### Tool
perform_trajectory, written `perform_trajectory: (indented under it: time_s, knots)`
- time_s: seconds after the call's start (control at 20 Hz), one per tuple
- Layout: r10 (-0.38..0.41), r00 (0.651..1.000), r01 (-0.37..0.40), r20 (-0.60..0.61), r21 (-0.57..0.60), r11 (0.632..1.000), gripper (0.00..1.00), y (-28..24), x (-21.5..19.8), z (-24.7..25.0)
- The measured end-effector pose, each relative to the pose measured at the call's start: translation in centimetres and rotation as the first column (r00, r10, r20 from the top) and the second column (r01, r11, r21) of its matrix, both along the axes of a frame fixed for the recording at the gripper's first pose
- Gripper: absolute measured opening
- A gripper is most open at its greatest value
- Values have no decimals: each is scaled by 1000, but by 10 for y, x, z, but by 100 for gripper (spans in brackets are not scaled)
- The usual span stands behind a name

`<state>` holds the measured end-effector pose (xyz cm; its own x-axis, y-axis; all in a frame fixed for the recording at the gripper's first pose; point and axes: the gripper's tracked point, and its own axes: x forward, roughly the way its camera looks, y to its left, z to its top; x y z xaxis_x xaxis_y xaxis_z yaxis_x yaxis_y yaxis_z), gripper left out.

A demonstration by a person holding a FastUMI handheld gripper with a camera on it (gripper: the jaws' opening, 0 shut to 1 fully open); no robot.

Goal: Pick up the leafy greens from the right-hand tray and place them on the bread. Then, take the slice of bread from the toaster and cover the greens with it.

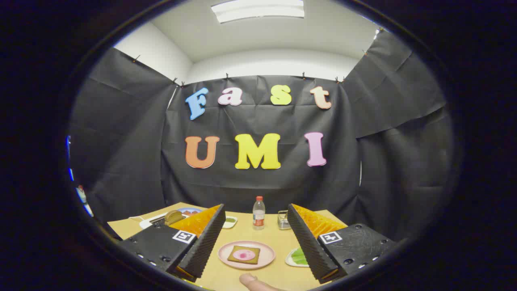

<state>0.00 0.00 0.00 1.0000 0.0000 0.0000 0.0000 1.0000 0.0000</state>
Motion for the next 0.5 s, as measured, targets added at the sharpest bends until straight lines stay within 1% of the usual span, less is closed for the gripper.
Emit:
perform_trajectory:
  time_s: [0.1,0.35,0.5]
  knots:
    - [-9,1000,9,-7,13,1000,95,-2,-1,0]
    - [-61,998,61,-18,-32,998,95,-7,-4,0]
    - [-75,997,74,-6,-29,997,95,-11,-7,4]
